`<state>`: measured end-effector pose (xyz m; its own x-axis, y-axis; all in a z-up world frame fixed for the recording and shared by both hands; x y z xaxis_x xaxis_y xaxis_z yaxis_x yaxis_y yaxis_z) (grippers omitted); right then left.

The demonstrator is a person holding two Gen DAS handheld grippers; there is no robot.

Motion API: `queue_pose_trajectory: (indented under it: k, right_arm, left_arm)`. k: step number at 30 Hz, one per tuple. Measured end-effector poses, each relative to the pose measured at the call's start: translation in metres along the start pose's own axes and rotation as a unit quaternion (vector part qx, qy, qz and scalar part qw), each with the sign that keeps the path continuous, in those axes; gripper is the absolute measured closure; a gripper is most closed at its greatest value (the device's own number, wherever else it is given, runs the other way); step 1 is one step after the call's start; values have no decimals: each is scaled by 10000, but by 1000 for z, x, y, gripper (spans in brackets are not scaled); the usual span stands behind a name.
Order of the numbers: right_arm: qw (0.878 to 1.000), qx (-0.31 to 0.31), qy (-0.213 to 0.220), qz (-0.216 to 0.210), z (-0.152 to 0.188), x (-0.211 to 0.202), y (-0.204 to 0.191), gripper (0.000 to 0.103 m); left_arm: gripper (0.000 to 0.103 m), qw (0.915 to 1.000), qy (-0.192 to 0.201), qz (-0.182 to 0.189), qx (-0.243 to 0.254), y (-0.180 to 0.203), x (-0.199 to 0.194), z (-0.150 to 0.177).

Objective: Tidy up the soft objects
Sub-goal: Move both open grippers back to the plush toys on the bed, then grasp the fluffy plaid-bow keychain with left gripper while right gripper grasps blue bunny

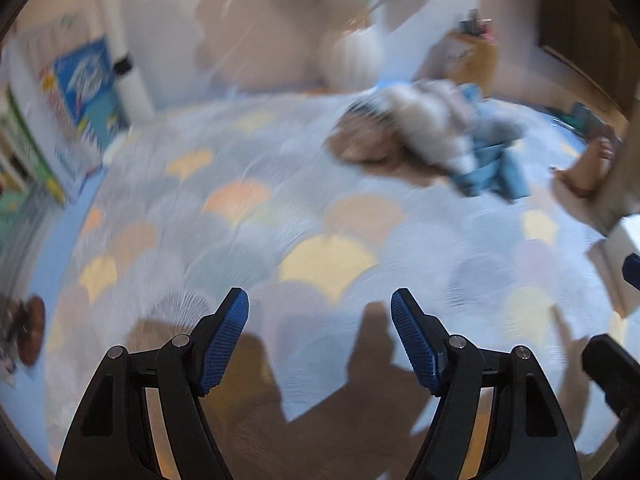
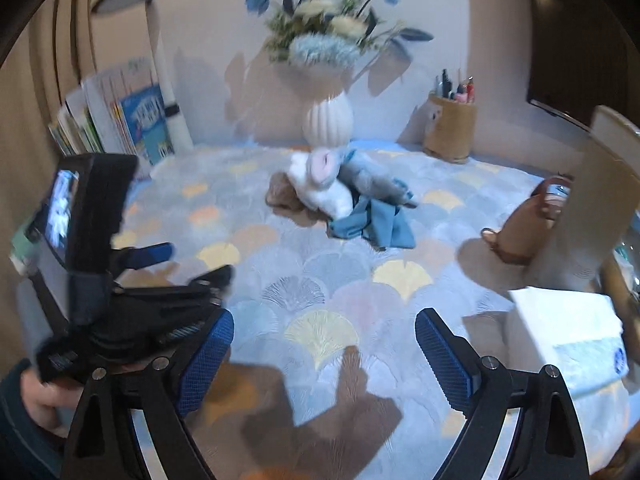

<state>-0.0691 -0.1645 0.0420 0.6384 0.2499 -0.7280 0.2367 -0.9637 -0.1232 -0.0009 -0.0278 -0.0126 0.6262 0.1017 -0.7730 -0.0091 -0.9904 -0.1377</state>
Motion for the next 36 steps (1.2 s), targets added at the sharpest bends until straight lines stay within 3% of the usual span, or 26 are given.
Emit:
queue_pose_trajectory:
  k: [4,10,12,15,18,22,24,27,29,32,36]
  right_arm:
    - [9999,133,-46,-37,9,26,5,12]
    - [9958,737,-495,-238,22,63,21,11]
    - [9965,677,-442,-197,19,60,19,11]
    - [9926,880,-746,-386,12,60,23,11]
    - [9898,1064,-670,-676,-9,46,29,11]
    - [9945,931,-387,-272,-62,37,44,11]
    - [9957,832,-399,-107,-85,46,50,9]
    - [9946,644,-813,48,-109,78,59,8]
    - [9937,662,-895,117,-119,99,70,8]
    - [9925,810,-874,287,-124,116,85,8]
    - [9887,1030,-1072,-212,-126,153,96,11]
  left_arm:
    - [26,9985,-18,282,-472,-14,4,2]
    - [22,9998,-51,122,-158,-3,6,0]
    - [22,9996,-98,169,-182,-5,4,0]
    - [22,9982,-372,418,-205,-10,-5,-6]
    - [22,9988,-92,466,-122,-16,-38,-31]
    - [17,9978,556,324,167,-16,-64,-86]
    - [16,9971,565,410,303,-14,-48,-111]
    - [16,9970,360,608,323,-10,-4,-135]
    - [16,9956,396,733,423,-4,20,-139]
    - [17,9946,66,896,513,10,54,-134]
    - [18,9934,121,1068,397,18,71,-131]
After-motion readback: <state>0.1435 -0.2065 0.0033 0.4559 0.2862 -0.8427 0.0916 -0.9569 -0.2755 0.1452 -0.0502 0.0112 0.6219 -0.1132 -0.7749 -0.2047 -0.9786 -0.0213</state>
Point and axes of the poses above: each gripper's, at about its wrist camera, not at the fingertips, and x roughly the way its jaws point, y to its right, z to its underside, the point moved 3 cm from there along x, roughly the way its jaws point, and after that the axes turned 6 degrees about -z, right-handed, at the moved point
